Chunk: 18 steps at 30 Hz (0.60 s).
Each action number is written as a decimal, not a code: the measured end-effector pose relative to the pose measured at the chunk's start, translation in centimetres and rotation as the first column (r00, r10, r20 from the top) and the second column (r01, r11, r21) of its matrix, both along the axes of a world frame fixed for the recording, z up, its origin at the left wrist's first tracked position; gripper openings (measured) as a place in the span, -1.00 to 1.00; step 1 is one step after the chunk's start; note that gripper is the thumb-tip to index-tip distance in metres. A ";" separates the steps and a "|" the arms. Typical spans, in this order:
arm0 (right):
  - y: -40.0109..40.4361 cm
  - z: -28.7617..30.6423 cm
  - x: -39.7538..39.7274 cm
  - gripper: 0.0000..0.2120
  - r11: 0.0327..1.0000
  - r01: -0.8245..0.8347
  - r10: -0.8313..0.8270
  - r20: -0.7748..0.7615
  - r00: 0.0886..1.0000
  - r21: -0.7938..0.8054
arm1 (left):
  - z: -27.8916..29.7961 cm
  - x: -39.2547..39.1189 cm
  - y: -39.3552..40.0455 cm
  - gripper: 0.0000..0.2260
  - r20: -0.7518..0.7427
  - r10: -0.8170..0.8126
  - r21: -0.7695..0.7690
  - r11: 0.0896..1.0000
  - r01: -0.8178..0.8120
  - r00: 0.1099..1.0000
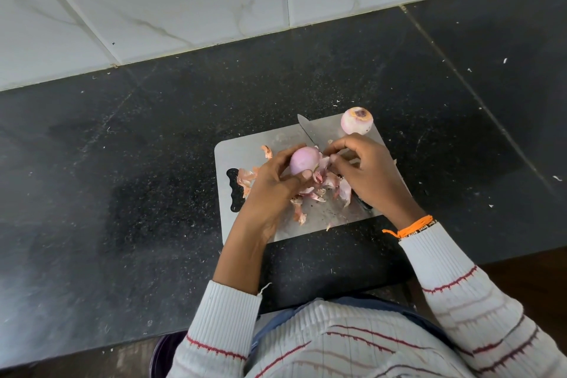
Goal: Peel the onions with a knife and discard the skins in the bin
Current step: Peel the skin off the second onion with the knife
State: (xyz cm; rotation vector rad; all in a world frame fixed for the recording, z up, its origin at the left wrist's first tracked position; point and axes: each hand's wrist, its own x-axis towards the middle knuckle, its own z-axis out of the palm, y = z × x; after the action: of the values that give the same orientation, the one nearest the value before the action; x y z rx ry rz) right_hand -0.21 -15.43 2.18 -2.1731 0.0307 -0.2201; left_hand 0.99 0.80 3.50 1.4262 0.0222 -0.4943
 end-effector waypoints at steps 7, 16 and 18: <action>0.6 0.3 -0.3 -0.81 0.967 -0.130 0.108 -0.109 0.988 -0.220 | 0.2 0.2 -0.5 -0.61 -0.037 0.196 -0.004 0.981 -0.196 0.980; 1.9 1.0 -0.3 -0.88 0.994 0.054 -0.066 0.124 0.990 0.095 | 0.3 0.4 -0.5 -0.72 -0.187 0.202 -0.198 0.951 -0.238 0.961; 2.1 0.9 -0.4 -0.86 0.990 0.063 -0.082 0.163 0.983 0.123 | 0.4 0.3 -0.7 -0.72 -0.197 0.207 -0.210 0.946 -0.247 0.958</action>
State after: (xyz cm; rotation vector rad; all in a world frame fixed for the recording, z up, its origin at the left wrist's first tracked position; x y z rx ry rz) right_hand -0.57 -13.32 3.08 -2.0314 0.0267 -0.4322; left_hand 1.30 0.14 3.92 1.1308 0.2592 -0.4124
